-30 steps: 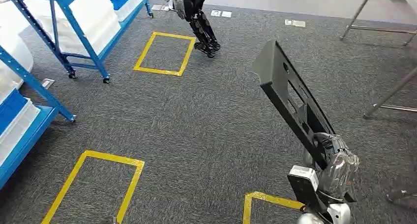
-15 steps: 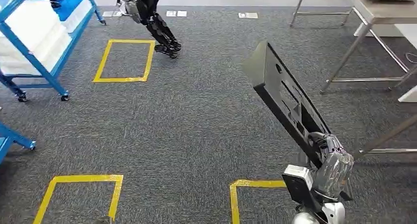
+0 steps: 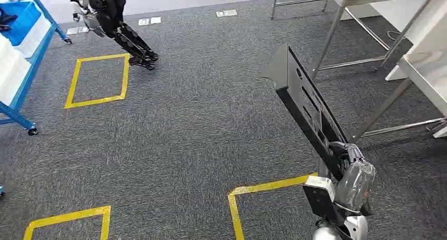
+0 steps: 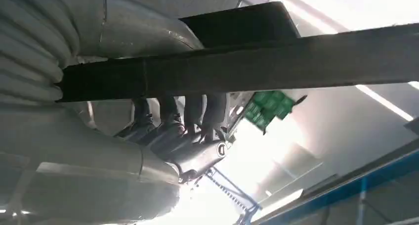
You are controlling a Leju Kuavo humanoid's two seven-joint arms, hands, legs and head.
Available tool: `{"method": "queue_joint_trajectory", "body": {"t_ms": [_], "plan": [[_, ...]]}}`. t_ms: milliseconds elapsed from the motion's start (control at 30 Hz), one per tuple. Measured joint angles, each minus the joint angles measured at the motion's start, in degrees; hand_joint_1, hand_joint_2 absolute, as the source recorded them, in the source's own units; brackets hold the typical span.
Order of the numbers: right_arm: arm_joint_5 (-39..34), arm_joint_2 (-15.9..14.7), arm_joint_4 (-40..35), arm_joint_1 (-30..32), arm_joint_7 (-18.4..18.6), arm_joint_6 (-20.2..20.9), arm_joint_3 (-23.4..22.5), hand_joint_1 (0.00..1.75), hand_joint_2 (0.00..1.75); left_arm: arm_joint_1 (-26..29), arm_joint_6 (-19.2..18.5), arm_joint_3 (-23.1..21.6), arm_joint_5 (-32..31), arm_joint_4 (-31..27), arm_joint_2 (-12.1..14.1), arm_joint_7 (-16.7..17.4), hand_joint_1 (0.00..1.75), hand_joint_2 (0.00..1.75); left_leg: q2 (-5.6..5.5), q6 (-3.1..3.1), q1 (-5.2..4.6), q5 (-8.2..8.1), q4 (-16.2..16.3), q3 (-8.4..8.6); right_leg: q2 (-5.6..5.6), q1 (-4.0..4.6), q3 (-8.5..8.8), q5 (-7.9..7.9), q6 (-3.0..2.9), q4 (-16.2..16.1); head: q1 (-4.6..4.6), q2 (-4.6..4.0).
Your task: Take the parts from the cabinet and place them on the table.
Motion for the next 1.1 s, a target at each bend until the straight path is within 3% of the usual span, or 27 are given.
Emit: {"method": "queue_joint_trajectory", "body": {"t_ms": [33, 100, 133, 167, 267, 300, 333, 367, 400, 467, 500, 533, 600, 633, 667, 700, 800, 833, 867, 900, 933, 1000, 1033, 1067, 1100], "plan": [[-0.04, 0.00, 0.09, -0.01, 0.00, 0.00, -0.02, 1.75, 1.75, 0.06, -0.04, 0.26, 0.00, 0.02, 0.00, 0.00, 0.00, 0.00, -0.13, 0.43, -0.08, 1.77, -1.47, 0.28, 0.88, 0.20, 0.04, 0.04, -0.12, 0.00, 0.00, 0.00], [-0.07, 0.00, 0.11, -0.01, 0.00, 0.00, 0.00, 1.75, 1.75, 0.04, -0.07, 0.54, 0.00, 0.02, 0.00, 0.02, 0.00, 0.00, -1.01, 1.47, -0.45, 7.49, -10.65, 4.22, 2.58, 0.33, 0.31, 0.04, -0.12, 0.01, 0.02, 0.00], [-0.26, 0.00, 0.11, -0.01, 0.00, 0.00, 0.00, 1.75, 1.75, 0.04, -0.09, 0.65, 0.00, 0.02, 0.08, 0.24, 0.00, 0.00, -3.09, 1.97, -0.66, 9.92, -15.57, 6.46, 3.27, 0.26, 0.39, 0.04, -0.11, 0.01, -0.04, 0.00], [-0.46, 0.00, 0.13, -0.05, 0.00, 0.00, -0.04, 1.75, 1.75, 0.05, -0.15, 0.85, 0.00, 0.09, 0.39, 0.66, 0.00, 0.00, -6.60, 2.42, -0.58, 9.78, -17.65, 7.39, 3.79, 0.38, 0.22, 0.10, -0.01, 0.12, 0.09, 0.00], [-0.79, -0.02, 0.13, 0.15, -0.18, -0.02, -0.09, 1.75, 1.75, -0.01, -0.66, 0.92, -0.02, 0.26, 0.31, 1.77, 0.00, 0.00, -5.12, 2.27, -1.10, 9.79, -18.42, 7.61, 5.80, -0.32, -0.56, 0.60, 0.77, -0.06, -0.07, 0.00], [-0.85, -0.04, 0.13, 0.22, -0.20, -0.07, -0.13, 1.75, 1.75, -0.09, -1.09, 0.92, -0.11, 0.26, 0.24, 1.81, 0.00, 0.00, -4.37, 2.42, -1.11, 10.10, -19.02, 7.86, 6.66, -0.03, -0.87, 0.89, 1.21, -0.33, -0.09, 0.00], [-0.94, -0.11, 0.11, 0.25, -0.20, -0.13, -0.26, 1.75, 1.75, -0.18, -1.29, 0.96, -0.29, 0.26, 0.22, 1.81, 0.00, 0.00, -3.07, 2.40, -0.44, 10.83, -20.22, 8.33, 5.18, 0.12, -1.28, 0.49, 1.08, 0.55, 0.09, 0.00], [-1.09, -0.17, 0.04, 0.23, -0.26, -0.18, -0.44, 1.75, 1.75, -0.16, -1.77, 0.98, -0.48, 0.26, 0.22, 1.77, 0.00, 0.00, -2.43, 2.59, -0.63, 11.01, -20.76, 8.64, 1.53, 0.53, -2.51, -0.85, 0.91, 2.60, 0.23, 0.00], [-1.16, -0.17, 0.04, 0.03, -0.33, -0.17, -0.46, 1.75, 1.75, -0.12, -2.14, 0.96, -0.61, 0.28, 0.20, 1.68, 0.00, 0.00, -1.35, 2.82, -0.65, 11.12, -20.85, 8.66, -0.15, 0.49, -4.44, -2.76, 0.76, 6.46, 0.70, 0.00], [-1.36, -0.28, 0.06, 0.04, -0.39, -0.17, -0.63, 1.75, 1.75, -0.10, -2.49, 0.98, -0.70, 0.28, 0.17, 1.62, 0.00, 0.00, 0.60, 2.76, -0.80, 11.05, -20.82, 8.54, -1.17, 0.19, -8.46, -6.10, 0.85, 15.07, 0.72, 0.00], [-1.40, -0.37, 0.11, 0.10, -0.42, -0.17, -0.76, 1.75, 1.75, -0.14, -2.60, 0.98, -0.72, 0.28, 0.15, 1.62, 0.00, 0.00, 1.44, 2.70, -0.79, 11.00, -20.80, 8.51, -1.37, -0.02, -9.56, -6.60, 1.30, 17.54, 0.76, 0.00], [-1.44, -0.42, 0.17, 0.09, -0.44, -0.17, -0.87, 1.75, 1.75, -0.16, -2.84, 0.96, -0.79, 0.28, 0.15, 1.60, 0.00, 0.00, 2.23, 2.60, -0.74, 10.93, -20.79, 8.53, -1.56, -0.21, -9.24, -6.13, 1.89, 17.12, 0.81, 0.00], [-1.42, -0.50, 0.20, 0.04, -0.44, -0.20, -1.20, 1.75, 1.75, -0.38, -3.04, 0.98, -0.90, 0.28, -0.15, 1.38, 0.00, 0.00, 3.72, 2.12, -0.51, 10.62, -20.66, 8.74, -2.77, -0.99, -4.04, -2.57, 3.60, 7.87, 0.85, 0.00], [-1.42, -0.50, 0.17, -0.02, -0.44, -0.22, -1.27, 1.75, 1.75, -0.46, -3.13, 0.98, -0.92, 0.28, -0.18, 1.31, 0.00, 0.00, 4.23, 1.78, -0.39, 10.39, -20.48, 8.87, -4.32, -1.18, -0.95, -0.88, 4.19, 2.38, 0.94, 0.00], [-1.42, -0.50, 0.20, -0.21, -0.46, -0.22, -1.27, 1.75, 1.75, -0.53, -3.15, 0.98, -1.03, 0.26, -0.17, 1.29, 0.00, 0.00, 4.78, 1.24, -0.77, 10.02, -20.23, 8.82, -6.77, -1.12, 0.68, -0.67, 4.00, -0.90, 1.14, 0.00], [-1.40, -0.41, 0.17, -0.26, -0.46, -0.22, -1.27, 1.75, 1.75, -0.57, -3.15, 0.98, -1.03, 0.28, -0.28, 1.27, 0.00, 0.00, 5.20, 0.78, -0.87, 9.76, -20.05, 8.94, -5.90, -0.46, 0.94, -0.28, 3.35, -0.83, 1.16, 0.00], [-1.40, -0.57, 0.17, -0.29, -0.48, -0.26, -1.51, 1.75, 1.75, -0.98, -3.41, 0.98, -1.05, 0.18, -0.55, 1.14, 0.00, 0.00, 6.56, 0.06, -0.63, 9.77, -20.15, 9.29, -4.26, -0.24, 0.20, -0.26, 2.06, -0.46, 0.98, 0.00], [-1.35, -0.55, 0.11, -0.29, -0.48, -0.24, -1.51, 1.75, 1.75, -1.15, -3.50, 0.98, -1.05, 0.11, -0.63, 1.11, 0.00, 0.00, 6.56, -0.41, -0.34, 9.29, -20.00, 9.13, -3.62, -1.03, 0.55, 0.03, 1.44, -0.74, 0.96, 0.00], [-1.33, -0.48, -0.06, -0.21, -0.48, -0.24, -1.59, 1.75, 1.75, -1.28, -3.63, 0.98, -1.09, -0.02, -0.61, 1.09, 0.00, 0.00, 3.95, -0.58, -0.05, 7.99, -18.60, 8.90, -3.09, -1.01, 0.58, 0.05, 1.25, -0.77, 0.77, 0.00], [-1.29, -0.48, -0.11, -0.38, -0.44, -0.24, -1.64, 1.75, 1.75, -1.27, -3.72, 0.98, -1.14, -0.07, -0.61, 1.01, 0.00, 0.00, 1.80, -0.52, 0.06, 5.63, -15.02, 7.44, -2.78, -0.93, 0.61, 0.10, 0.39, -0.76, 0.74, 0.00], [-1.27, -0.46, -0.11, -0.40, -0.42, -0.22, -1.62, 1.75, 1.75, -1.19, -3.89, 0.96, -1.16, -0.07, -0.61, 1.01, 0.00, 0.00, 0.58, -0.58, 0.06, 2.94, -9.62, 4.96, -2.14, -0.78, 0.61, 0.06, 0.27, -0.76, 0.55, 0.00], [-1.27, -0.44, -0.09, -0.34, -0.37, -0.20, -1.64, 1.75, 1.75, -0.97, -4.02, 0.96, -1.14, -0.07, -0.61, 1.03, 0.00, 0.00, 0.05, -0.56, 0.06, 0.48, -1.87, 0.91, -0.78, -0.37, 0.58, 0.14, 0.05, -0.74, 0.57, 0.00], [-1.27, -0.44, -0.11, -0.33, -0.35, -0.20, -1.68, 1.75, 1.75, -0.91, -4.02, 0.96, -1.14, -0.07, -0.61, 1.03, 0.00, 0.00, 0.03, -0.39, 0.06, 1.16, -1.36, 0.33, 0.05, -0.21, 0.61, 0.15, 0.04, -0.72, 0.63, 0.00], [-1.27, -0.44, -0.11, -0.33, -0.35, -0.20, -1.70, 1.75, 1.75, -0.92, -4.04, 0.96, -1.14, -0.07, -0.61, 1.03, 0.00, 0.00, -0.05, -0.11, 0.06, 3.22, -3.61, 1.09, 0.85, -0.14, 0.67, 0.15, 0.05, -0.65, 0.57, 0.00], [-1.27, -0.44, -0.11, -0.33, -0.35, -0.20, -1.70, 1.75, 1.75, -0.94, -4.09, 0.96, -1.16, -0.09, -0.61, 1.03, 0.00, 0.00, -0.38, 0.19, 0.06, 6.12, -8.05, 3.09, 1.69, -0.12, 0.76, 0.14, 0.05, -0.60, 0.59, 0.00]]}}
